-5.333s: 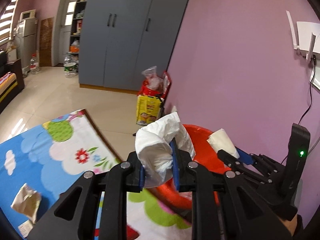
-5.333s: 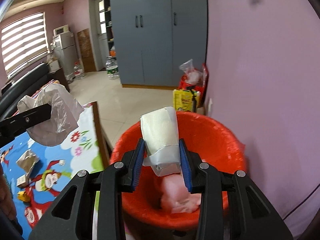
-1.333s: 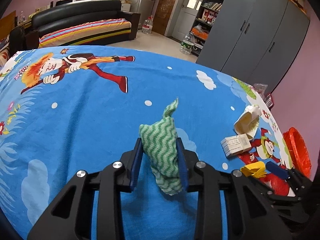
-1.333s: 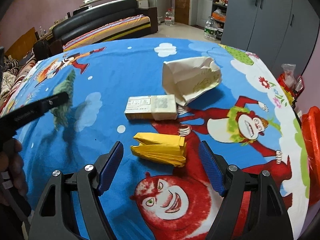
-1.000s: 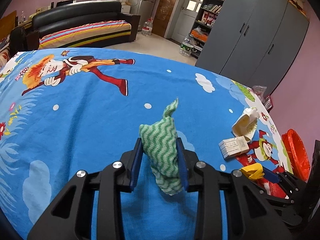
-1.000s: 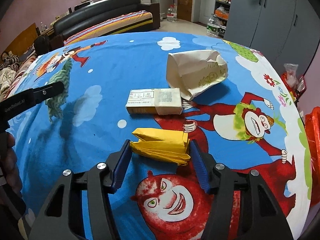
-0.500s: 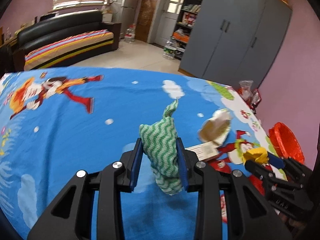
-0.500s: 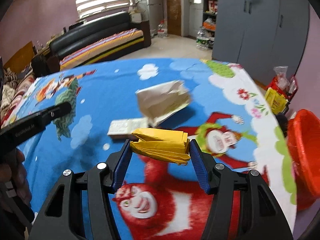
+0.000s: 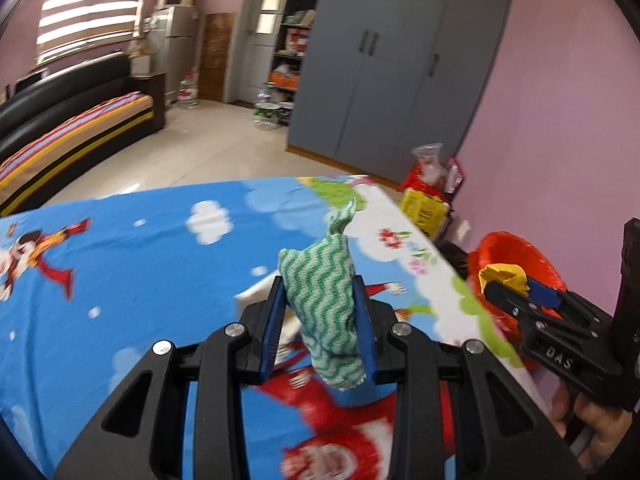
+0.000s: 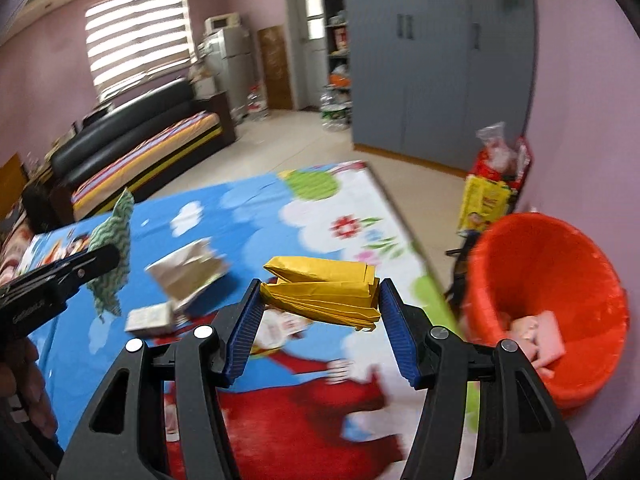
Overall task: Collect trash
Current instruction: 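Carry the green cloth and yellow paper over the bin and open both tools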
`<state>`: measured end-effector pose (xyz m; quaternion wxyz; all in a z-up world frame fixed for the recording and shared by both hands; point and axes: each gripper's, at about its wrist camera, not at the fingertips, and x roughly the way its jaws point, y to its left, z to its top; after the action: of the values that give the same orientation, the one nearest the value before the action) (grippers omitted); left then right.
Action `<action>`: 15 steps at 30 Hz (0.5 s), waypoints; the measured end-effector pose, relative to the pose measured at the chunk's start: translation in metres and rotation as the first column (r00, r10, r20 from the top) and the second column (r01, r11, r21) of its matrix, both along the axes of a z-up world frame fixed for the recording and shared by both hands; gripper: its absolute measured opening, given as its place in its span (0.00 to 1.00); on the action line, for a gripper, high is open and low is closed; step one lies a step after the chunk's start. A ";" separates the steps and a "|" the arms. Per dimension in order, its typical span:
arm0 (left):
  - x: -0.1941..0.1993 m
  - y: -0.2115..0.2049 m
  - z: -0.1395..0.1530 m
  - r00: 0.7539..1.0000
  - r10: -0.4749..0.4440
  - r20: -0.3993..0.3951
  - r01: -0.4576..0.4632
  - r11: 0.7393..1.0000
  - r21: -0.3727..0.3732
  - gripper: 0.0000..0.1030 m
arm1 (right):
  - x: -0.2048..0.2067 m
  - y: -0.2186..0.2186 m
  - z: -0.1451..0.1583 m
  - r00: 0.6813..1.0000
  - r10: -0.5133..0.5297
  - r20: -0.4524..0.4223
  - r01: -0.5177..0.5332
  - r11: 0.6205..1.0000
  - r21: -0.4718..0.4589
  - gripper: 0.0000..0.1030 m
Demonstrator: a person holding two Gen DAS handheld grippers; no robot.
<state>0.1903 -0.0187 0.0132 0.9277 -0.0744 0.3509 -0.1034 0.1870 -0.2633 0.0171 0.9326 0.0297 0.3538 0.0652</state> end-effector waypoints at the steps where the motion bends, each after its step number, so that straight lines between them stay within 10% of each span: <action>1: 0.003 -0.008 0.002 1.000 -0.015 0.002 0.015 1.000 -0.003 0.31 | 0.001 -0.008 0.001 1.000 -0.016 0.005 0.016 1.000 0.003 0.54; 15: 0.040 -0.141 0.024 0.967 -0.253 0.036 0.253 0.967 -0.012 0.31 | 0.000 -0.126 0.008 0.973 -0.223 0.059 0.222 0.975 0.021 0.54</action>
<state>0.2300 -0.1594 0.0372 0.9122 -0.0349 0.3407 -0.2249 0.1867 -0.3895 0.0252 0.9441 0.0738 0.3192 -0.0361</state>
